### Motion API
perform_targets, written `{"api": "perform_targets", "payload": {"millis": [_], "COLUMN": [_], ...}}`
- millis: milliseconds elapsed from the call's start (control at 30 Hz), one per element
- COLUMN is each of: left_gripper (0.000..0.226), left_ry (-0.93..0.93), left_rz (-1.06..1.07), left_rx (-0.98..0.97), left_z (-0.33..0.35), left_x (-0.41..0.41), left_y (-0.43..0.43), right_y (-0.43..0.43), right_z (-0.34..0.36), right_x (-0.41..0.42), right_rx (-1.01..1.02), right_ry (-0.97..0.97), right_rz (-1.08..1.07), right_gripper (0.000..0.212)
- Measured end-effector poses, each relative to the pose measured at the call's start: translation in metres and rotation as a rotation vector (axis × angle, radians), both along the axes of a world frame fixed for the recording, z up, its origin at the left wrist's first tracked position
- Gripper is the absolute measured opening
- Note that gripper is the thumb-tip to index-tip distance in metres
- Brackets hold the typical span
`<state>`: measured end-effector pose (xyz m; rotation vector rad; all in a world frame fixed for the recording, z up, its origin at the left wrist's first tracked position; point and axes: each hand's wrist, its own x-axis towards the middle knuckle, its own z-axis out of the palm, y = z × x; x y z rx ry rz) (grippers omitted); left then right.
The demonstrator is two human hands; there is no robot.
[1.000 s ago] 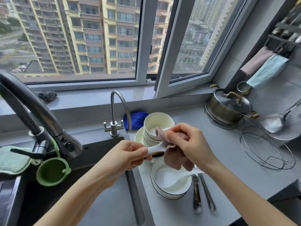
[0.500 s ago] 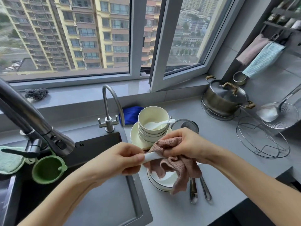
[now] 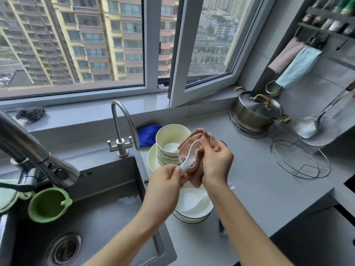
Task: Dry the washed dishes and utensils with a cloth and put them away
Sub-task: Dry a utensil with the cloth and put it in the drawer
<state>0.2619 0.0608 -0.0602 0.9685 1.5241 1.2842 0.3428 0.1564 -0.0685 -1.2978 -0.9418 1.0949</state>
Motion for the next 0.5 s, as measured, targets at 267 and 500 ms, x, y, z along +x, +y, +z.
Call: {"api": "perform_targets", "payload": {"millis": [267,500], "left_gripper": [0.043,0.033], "left_ry": [-0.033,-0.261], "left_rz": [-0.182,-0.164], "left_rx": [-0.069,-0.129], "left_z": [-0.004,-0.006], "left_x": [-0.008,0.016], "left_y": [0.011,-0.009], "right_y": [-0.016,0.001], "right_z": [0.003,0.009], "right_x": [0.019,0.082], "right_rx": [-0.3,0.123], "right_ry": [0.283,-0.533], "right_rz": [0.161,-0.18], "right_gripper": [0.016,0.034]}}
